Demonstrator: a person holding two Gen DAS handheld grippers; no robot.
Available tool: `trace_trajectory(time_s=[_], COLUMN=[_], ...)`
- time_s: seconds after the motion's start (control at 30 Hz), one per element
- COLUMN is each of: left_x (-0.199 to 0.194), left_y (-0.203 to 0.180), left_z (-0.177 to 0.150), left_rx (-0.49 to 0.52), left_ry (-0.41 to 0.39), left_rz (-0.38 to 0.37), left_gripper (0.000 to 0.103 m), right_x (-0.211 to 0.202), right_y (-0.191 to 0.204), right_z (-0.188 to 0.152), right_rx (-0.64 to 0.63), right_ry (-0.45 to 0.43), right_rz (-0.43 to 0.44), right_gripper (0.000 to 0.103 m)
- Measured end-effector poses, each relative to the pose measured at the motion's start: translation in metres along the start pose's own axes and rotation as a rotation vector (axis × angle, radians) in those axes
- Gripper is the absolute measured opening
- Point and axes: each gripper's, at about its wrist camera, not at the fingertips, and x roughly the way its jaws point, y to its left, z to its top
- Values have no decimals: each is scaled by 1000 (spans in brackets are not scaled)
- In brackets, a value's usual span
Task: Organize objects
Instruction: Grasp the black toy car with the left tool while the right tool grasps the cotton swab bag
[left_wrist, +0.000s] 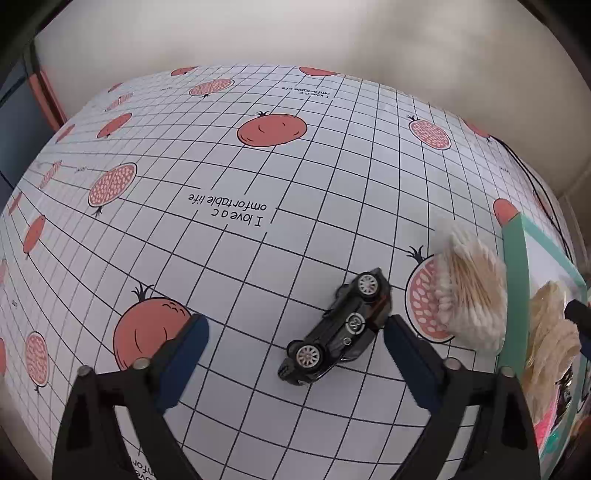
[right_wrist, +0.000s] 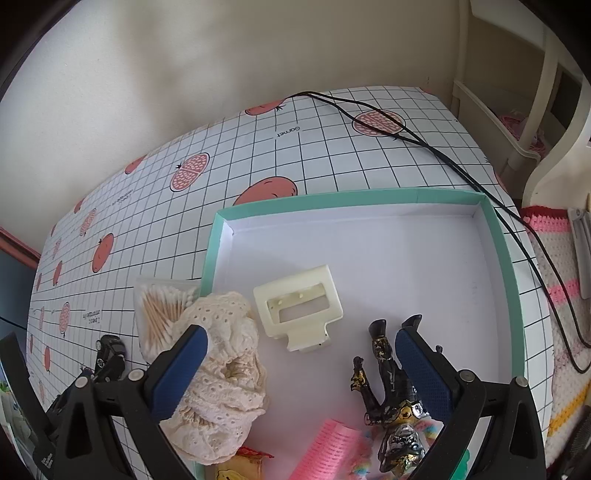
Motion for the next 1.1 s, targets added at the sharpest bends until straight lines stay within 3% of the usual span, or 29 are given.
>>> trace_trajectory(time_s=[0.1, 0.4, 0.57, 0.67, 0.77, 1.1], left_x=[0, -7, -3, -2, -2, -2], left_y=[2, 17, 23, 19, 12, 22], left_z=[1, 9, 10, 10, 8, 7], left_rx=[-13, -77, -98, -83, -60, -106], left_ry=[2, -65, -57, -51, -44, -41], left_rz=[-25, -16, -38, -61, -64, -82], left_gripper=[77, 76, 76, 65, 64, 64], right_x=[-1, -19, -24, -23, -19, -9], right_y=[-1, 5, 29, 48, 68, 112], right_z=[1, 5, 3, -1, -8, -24], right_rx=[9, -3, -76, -136, -202, -310], right_ry=[-6, -87, -137, -158, -159, -185], right_rz=[-1, 33, 80, 107, 129, 181], right_gripper=[103, 103, 103, 103, 102, 73])
